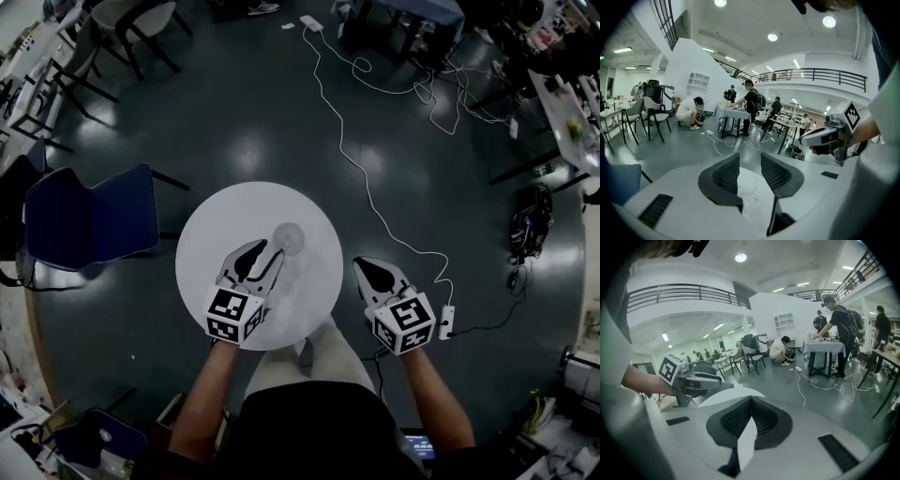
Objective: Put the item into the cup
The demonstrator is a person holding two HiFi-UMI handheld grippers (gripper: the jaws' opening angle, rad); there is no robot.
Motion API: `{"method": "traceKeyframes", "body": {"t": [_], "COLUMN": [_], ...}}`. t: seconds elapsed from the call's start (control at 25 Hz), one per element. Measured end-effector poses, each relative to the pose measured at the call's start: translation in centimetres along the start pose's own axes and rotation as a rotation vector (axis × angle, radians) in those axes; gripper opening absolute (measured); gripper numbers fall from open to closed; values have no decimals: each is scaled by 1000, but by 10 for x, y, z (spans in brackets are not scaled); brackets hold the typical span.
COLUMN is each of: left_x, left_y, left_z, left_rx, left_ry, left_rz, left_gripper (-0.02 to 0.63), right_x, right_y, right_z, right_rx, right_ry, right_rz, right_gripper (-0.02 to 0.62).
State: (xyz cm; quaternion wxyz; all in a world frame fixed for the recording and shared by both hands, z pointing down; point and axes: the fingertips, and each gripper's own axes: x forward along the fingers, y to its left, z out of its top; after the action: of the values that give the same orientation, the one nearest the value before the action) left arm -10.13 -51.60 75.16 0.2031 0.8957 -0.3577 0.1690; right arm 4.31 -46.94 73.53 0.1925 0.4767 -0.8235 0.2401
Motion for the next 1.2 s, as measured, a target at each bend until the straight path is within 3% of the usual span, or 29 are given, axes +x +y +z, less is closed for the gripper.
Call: {"method": "traceKeyframes", "body": {"t": [0.6, 1.2], "left_x": [-116, -187], "left_y": [-18, -33], "left_z": [31, 55], "left_rx": [44, 74], "left_ry": [-139, -222], "left_rz": [-6, -33], "left_gripper": [155, 117], "right_x": [-39, -58], "right_y": [73, 141], "right_z": [58, 98], "right_rx": [-118, -191], "right_ry": [-94, -176], "right_rz": [-56, -36], "right_gripper": [15, 15]}}
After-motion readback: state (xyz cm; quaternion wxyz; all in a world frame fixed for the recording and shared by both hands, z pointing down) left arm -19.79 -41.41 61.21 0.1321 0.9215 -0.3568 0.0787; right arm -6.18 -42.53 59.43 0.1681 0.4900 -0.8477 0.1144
